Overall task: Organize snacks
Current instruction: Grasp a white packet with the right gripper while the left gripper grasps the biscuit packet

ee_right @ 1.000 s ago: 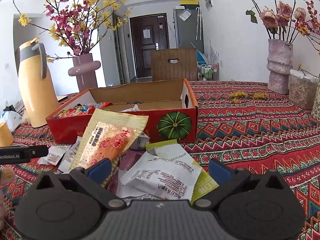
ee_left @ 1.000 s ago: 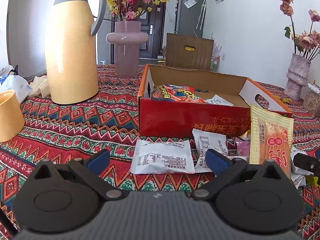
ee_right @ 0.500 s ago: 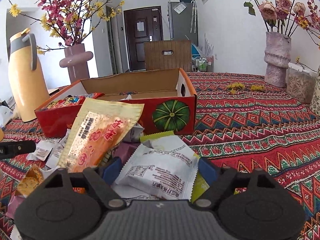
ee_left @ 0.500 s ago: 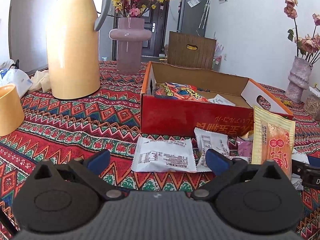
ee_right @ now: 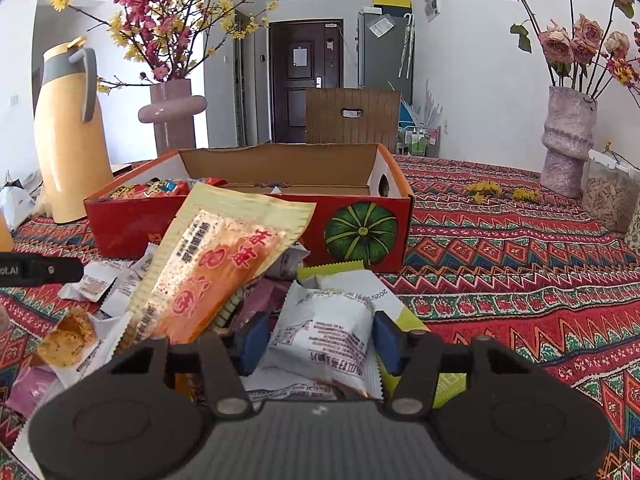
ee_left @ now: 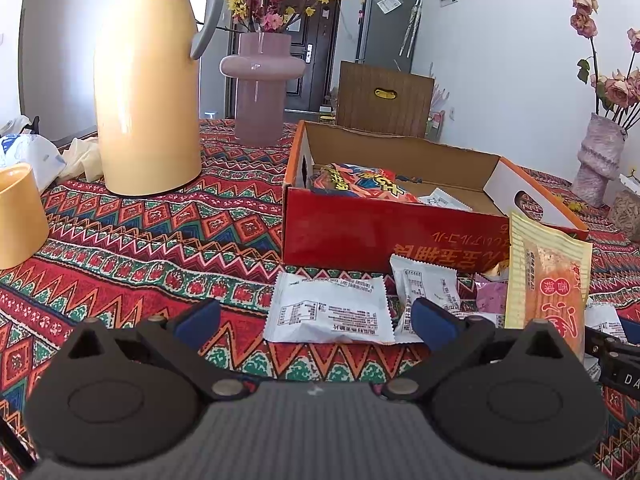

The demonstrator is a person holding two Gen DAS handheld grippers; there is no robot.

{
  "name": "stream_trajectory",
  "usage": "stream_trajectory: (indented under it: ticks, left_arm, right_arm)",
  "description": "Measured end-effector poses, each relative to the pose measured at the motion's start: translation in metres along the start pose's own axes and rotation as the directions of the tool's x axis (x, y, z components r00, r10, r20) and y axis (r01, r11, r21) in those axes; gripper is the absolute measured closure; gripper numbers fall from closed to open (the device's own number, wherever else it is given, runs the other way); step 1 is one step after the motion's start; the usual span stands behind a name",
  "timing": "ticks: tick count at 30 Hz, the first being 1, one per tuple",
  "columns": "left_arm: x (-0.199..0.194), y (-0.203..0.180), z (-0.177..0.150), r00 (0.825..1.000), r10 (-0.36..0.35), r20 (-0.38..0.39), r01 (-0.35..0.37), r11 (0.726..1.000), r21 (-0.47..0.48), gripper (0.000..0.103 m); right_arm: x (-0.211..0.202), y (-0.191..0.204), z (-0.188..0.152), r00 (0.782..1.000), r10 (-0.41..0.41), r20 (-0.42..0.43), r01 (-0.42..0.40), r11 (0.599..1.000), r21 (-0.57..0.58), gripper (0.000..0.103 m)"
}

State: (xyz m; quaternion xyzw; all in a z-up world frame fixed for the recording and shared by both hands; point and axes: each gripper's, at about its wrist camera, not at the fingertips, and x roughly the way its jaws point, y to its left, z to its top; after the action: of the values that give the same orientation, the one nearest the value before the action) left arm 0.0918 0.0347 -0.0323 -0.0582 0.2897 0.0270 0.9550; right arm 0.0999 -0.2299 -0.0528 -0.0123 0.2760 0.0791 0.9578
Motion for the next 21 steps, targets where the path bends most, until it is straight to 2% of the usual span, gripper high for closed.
stream_trajectory:
  ticks: [4,9,21]
  left_arm:
    - [0.0,0.0,0.0,1.0,0.001,0.0,-0.001,1.0,0.0,0.0]
    - [0.001,0.0,0.0,1.0,0.001,-0.001,-0.001,1.0,0.0,0.0]
    - [0.0,0.001,0.0,1.0,0.016,-0.004,-0.016,1.0,-0.005,0.0]
  right_arm:
    - [-0.003,0.004,-0.001,1.0,0.01,0.016,-0.01,1.0,-0.022,0.063]
    - [-0.012,-0.001,-0.001,0.998,0.028,0.053,-0.029,1.0,0.005,0.077]
    - [-0.034,-0.012,-0.001,0.991,0.067,0.118,-0.075,0.995,0.061,0.081]
